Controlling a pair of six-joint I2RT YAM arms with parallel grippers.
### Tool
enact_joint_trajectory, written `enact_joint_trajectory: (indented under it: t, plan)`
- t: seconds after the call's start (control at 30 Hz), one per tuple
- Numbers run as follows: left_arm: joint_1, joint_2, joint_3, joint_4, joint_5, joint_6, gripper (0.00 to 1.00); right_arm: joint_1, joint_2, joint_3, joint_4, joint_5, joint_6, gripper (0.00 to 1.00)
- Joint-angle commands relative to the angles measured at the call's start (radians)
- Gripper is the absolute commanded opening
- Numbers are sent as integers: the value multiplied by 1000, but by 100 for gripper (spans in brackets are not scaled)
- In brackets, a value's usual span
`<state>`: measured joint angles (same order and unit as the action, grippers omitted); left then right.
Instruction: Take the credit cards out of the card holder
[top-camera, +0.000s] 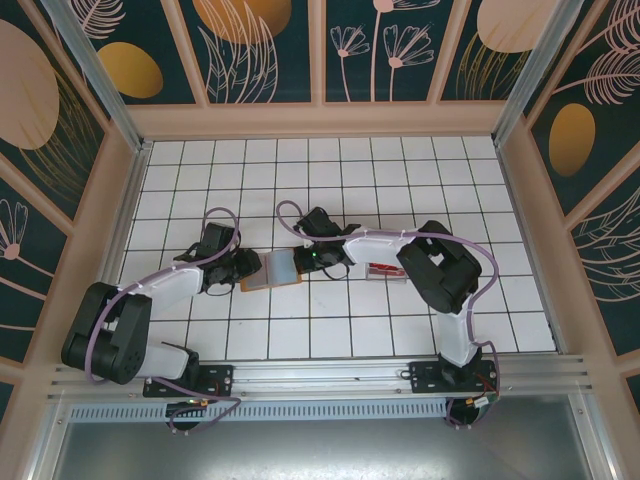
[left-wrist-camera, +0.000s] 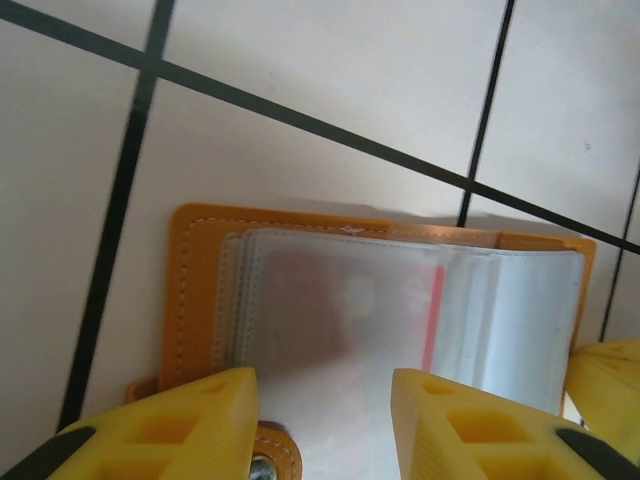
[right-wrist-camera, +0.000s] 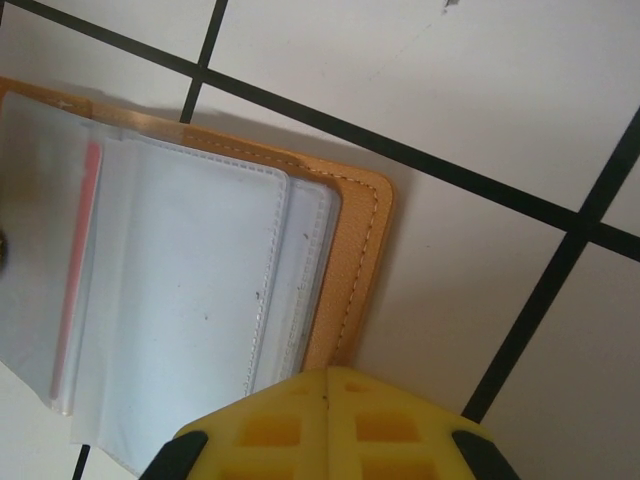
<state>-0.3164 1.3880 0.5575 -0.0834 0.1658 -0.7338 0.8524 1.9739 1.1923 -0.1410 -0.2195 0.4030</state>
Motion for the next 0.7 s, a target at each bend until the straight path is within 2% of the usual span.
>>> enact_joint_trajectory:
  t: [0.0,0.3,0.67]
  plan:
    - [-3,-16,16,-53,-68,-2,41,16,36,6,-35,-20,10,0]
    - [-3,-37,12,-41,-82,-4,42,19,34,-2,-30,-24,16,0]
    - [-4,27,21,-8,-8,29,41,27,41,4,-36,-26,16,0]
